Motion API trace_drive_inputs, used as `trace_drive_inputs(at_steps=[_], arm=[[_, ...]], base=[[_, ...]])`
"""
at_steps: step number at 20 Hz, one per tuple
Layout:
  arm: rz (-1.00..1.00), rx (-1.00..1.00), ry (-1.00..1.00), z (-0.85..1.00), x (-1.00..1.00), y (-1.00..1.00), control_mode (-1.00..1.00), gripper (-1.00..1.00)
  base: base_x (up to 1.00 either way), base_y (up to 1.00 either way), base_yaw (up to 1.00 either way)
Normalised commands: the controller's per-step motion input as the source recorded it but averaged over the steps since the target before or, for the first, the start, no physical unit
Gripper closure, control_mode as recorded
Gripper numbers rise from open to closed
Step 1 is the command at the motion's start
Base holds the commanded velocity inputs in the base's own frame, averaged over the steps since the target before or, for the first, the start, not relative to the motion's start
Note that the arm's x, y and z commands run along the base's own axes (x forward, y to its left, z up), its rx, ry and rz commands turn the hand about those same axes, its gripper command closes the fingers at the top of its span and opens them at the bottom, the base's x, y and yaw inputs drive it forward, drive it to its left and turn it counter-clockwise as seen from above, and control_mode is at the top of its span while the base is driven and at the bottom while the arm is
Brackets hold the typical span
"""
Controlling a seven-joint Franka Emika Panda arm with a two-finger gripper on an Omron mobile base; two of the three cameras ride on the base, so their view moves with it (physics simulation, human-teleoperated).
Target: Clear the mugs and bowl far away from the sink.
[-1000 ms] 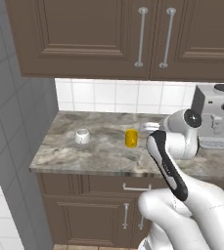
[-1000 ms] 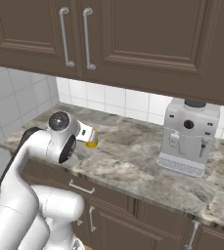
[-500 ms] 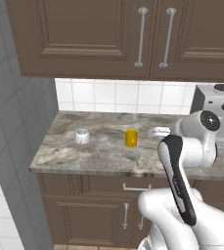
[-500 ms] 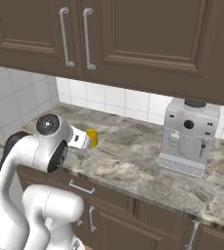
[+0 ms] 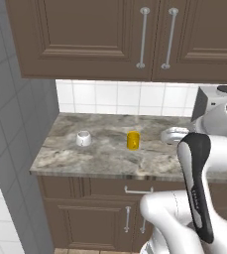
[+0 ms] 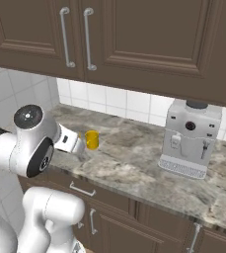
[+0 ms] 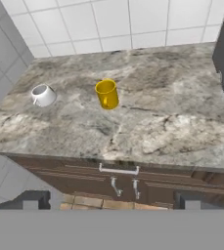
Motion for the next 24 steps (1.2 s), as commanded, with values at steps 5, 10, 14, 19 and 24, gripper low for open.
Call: trace_drive_inputs(at_steps=[5,10,14,19,24], arm=[[-0.04,0.0,0.08,0.31,-0.91,0.0,-1.0,-1.0],[-0.04,0.0,0.13,0.26,-0.8,0.0,-1.0,-1.0],[-0.03,-0.02,0.03,0.39,-0.64,0.04,-1.0,-1.0],[-0.01,-0.08,-0.07,0.53,-0.24,0.04,-1.0,-1.0],[0.0,-0.03,-0.13,0.51,-0.08,0.01,-1.0,-1.0]], base=[[0.0,0.0,0.0],[0.0,0.0,0.0],[0.0,0.0,0.0],[0.0,0.0,0.0],[0.0,0.0,0.0]])
